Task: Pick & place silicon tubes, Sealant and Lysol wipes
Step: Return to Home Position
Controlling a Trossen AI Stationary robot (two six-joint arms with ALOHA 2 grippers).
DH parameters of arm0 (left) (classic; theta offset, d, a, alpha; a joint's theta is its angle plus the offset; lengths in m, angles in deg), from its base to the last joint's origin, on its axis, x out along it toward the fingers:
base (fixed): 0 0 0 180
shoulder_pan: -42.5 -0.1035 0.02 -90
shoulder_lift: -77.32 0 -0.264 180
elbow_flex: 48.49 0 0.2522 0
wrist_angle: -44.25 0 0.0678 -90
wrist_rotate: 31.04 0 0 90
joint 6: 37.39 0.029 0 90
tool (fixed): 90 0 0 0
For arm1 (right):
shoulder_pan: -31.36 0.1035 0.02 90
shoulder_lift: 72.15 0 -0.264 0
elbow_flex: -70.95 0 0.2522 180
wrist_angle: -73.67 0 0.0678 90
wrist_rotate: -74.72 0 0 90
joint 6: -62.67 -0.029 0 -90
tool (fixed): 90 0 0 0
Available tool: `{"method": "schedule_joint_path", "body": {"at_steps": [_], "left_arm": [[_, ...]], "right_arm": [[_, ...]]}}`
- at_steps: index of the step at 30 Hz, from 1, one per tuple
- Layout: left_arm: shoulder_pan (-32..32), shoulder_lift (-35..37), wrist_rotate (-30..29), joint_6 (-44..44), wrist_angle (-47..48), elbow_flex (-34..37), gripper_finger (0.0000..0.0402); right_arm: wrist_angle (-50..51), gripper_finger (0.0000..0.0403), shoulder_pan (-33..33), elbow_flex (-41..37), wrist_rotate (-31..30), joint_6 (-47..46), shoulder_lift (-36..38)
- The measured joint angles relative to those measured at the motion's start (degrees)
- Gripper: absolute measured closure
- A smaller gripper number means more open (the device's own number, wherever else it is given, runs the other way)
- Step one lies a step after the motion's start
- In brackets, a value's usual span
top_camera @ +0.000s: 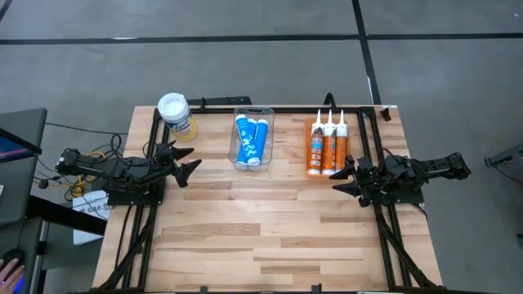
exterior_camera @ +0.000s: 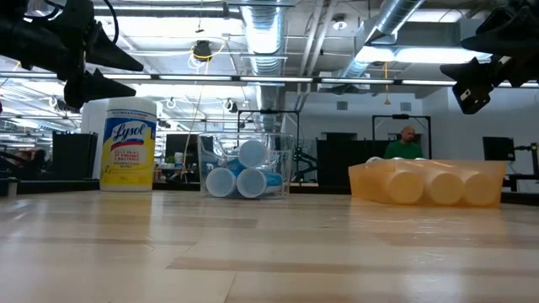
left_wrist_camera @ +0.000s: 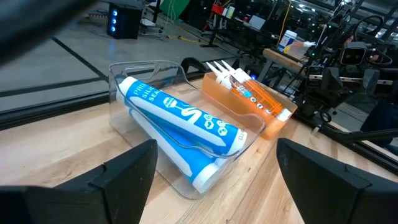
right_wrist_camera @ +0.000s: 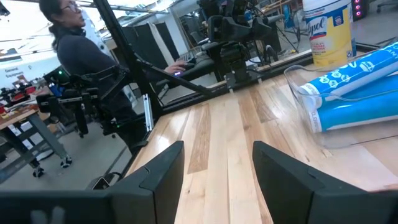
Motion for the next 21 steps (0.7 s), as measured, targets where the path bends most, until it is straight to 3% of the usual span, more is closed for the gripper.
{"method": "schedule_joint_path", "body": {"at_steps": [21], "left_arm": [[0.0, 0.01, 0.0, 0.02, -0.02, 0.0, 0.008]], "right_arm": [[0.0, 0.0219, 0.0, 0.02, 0.0, 0.02, 0.0]]}}
